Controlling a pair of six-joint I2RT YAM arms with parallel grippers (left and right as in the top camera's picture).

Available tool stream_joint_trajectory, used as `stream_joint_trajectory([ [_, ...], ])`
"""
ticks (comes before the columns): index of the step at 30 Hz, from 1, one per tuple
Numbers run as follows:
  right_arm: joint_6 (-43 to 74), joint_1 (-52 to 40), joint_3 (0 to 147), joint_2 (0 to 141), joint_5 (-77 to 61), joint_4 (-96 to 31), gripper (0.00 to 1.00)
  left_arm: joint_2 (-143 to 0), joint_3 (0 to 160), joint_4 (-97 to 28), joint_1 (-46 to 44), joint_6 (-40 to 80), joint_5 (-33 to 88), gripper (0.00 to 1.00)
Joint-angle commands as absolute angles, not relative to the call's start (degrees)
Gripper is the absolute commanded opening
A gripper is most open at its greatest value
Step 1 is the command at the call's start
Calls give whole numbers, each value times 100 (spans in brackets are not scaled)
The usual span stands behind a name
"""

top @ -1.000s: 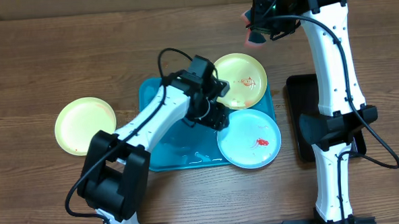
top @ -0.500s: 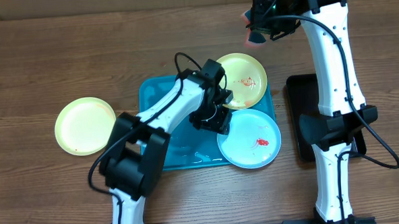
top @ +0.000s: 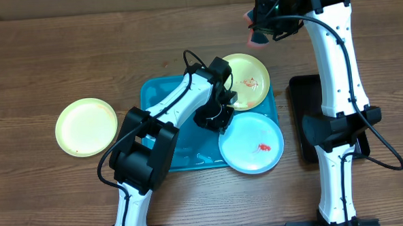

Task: Clean dirty plates on tray and stack at the side
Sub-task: 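Move the left gripper to the white plate and drag it toward the tray's left, then scrub the white plate with the sponge while the left gripper holds it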

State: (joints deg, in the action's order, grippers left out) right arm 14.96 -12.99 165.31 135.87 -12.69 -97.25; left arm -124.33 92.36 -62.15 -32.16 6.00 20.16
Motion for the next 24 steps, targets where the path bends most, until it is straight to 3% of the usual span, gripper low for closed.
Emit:
stream_joint_trajectory([
  [1,1476,-1278,16656,13421,-1297,-9703,4,-12497,9561,-6401,-3148,600,2010,4],
  [10,1476,-1278,16656,13421,-1299,-9706,4,-11869,9915,-7057,-2759,600,1498,4],
  [18,1476,-1280,16656,13421,-1299,-9706,4,-11312,9861,-7738,-1809,676,849,4],
  [24,1479,-1310,16656,13421,-1302,-9703,4,-11312,8875,-7008,-1190,1057,701,4],
])
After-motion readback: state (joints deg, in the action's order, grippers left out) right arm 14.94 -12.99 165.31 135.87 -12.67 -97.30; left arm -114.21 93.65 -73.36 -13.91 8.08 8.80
